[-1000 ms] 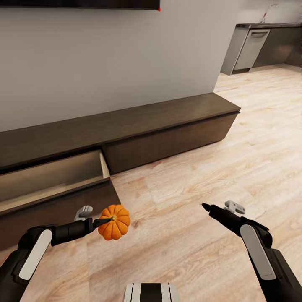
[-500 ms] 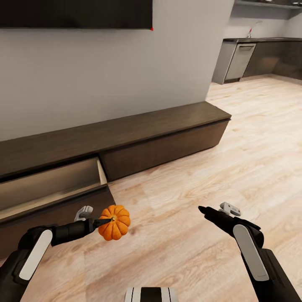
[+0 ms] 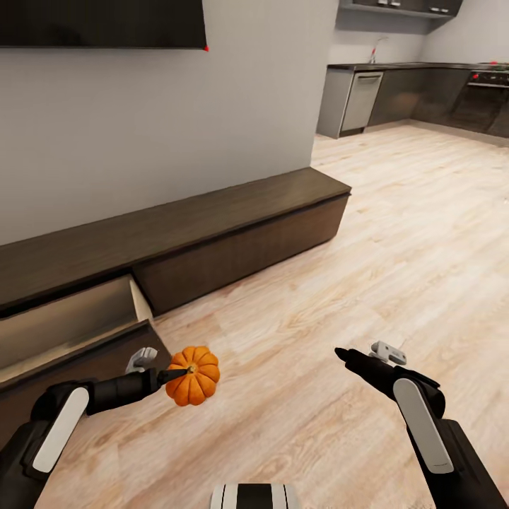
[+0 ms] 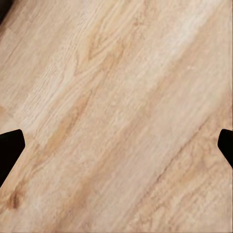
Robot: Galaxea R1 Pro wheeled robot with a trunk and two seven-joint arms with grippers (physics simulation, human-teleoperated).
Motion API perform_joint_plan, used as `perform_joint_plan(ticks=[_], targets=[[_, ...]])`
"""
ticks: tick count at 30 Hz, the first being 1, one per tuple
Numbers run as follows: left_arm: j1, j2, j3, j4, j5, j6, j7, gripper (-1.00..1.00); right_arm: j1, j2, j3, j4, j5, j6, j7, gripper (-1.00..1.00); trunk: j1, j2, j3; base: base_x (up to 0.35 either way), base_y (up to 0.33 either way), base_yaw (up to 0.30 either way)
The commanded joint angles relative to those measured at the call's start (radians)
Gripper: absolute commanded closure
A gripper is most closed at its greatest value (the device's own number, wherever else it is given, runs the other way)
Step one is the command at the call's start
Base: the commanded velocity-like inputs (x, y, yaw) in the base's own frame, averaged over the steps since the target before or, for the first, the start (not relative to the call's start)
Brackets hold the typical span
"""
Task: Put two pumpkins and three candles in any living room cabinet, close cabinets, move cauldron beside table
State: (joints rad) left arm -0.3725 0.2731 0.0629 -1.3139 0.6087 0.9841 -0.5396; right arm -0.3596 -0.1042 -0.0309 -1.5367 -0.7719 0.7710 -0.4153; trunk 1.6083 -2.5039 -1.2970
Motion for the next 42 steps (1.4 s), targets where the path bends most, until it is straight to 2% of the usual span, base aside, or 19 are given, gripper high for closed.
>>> perform_joint_plan(ticks=[1,13,16,20,25,27,28,30,31,35,42], targets=[[0.0,0.0,0.002,-0.001,0.005,0.007,-0.005,1.0,-0.001,0.0,0.0,-0.001,-0.01,0.002,-0.009,-1.0,0.0,0.0,-0.001,0.0,0.0,-0.28],[0.0,-0.001,0.002,0.001,0.006,0.007,-0.005,1.0,-0.001,0.0,-0.003,-0.002,-0.011,0.003,-0.007,-1.0,0.0,0.0,-0.001,0.0,0.0,-0.28],[0.0,-0.001,-0.009,0.001,0.006,0.007,-0.005,1.0,-0.001,0.0,-0.004,-0.001,-0.016,0.002,-0.005,-1.0,0.0,0.0,-0.001,0.0,0.0,-0.28],[0.0,-0.001,-0.022,0.002,0.007,0.007,-0.005,1.0,-0.001,-0.002,-0.006,-0.002,-0.051,-0.001,-0.004,-1.0,0.0,0.0,-0.001,0.0,0.0,-0.276],[0.0,0.0,-0.023,0.001,0.008,0.008,-0.005,1.0,-0.001,-0.004,-0.011,0.003,-0.146,-0.012,-0.002,-1.0,0.0,0.0,-0.001,0.0,0.0,-0.242],[0.0,0.0,-0.023,0.001,0.007,0.008,-0.006,1.0,-0.001,-0.005,-0.037,0.006,-0.166,-0.018,-0.001,-1.0,0.0,0.0,-0.002,0.0,0.0,-0.224],[0.0,0.0,-0.022,0.001,0.007,0.008,-0.006,1.0,-0.001,-0.005,-0.074,0.007,-0.173,-0.021,0.001,-1.0,0.0,0.0,-0.002,0.0,0.0,-0.211],[0.0,0.003,-0.019,0.001,0.009,0.008,-0.006,1.0,-0.001,-0.005,-0.118,0.008,-0.177,-0.022,0.002,-1.0,0.0,0.0,-0.004,0.0,0.0,-0.199],[0.0,0.005,-0.018,0.001,0.023,0.008,-0.006,1.0,-0.001,-0.004,-0.138,0.007,-0.179,-0.022,0.002,-1.0,0.0,0.0,-0.005,0.0,0.0,-0.192],[0.0,0.007,-0.024,-0.001,0.068,0.008,-0.005,1.0,-0.001,0.001,-0.156,0.008,-0.18,-0.022,0.003,-1.0,0.0,0.0,-0.009,0.0,0.0,-0.188],[0.0,0.003,-0.03,-0.001,0.077,0.008,-0.005,1.0,-0.001,0.003,-0.159,0.009,-0.182,-0.022,0.003,-1.0,0.0,0.0,-0.016,0.0,0.0,-0.187]])
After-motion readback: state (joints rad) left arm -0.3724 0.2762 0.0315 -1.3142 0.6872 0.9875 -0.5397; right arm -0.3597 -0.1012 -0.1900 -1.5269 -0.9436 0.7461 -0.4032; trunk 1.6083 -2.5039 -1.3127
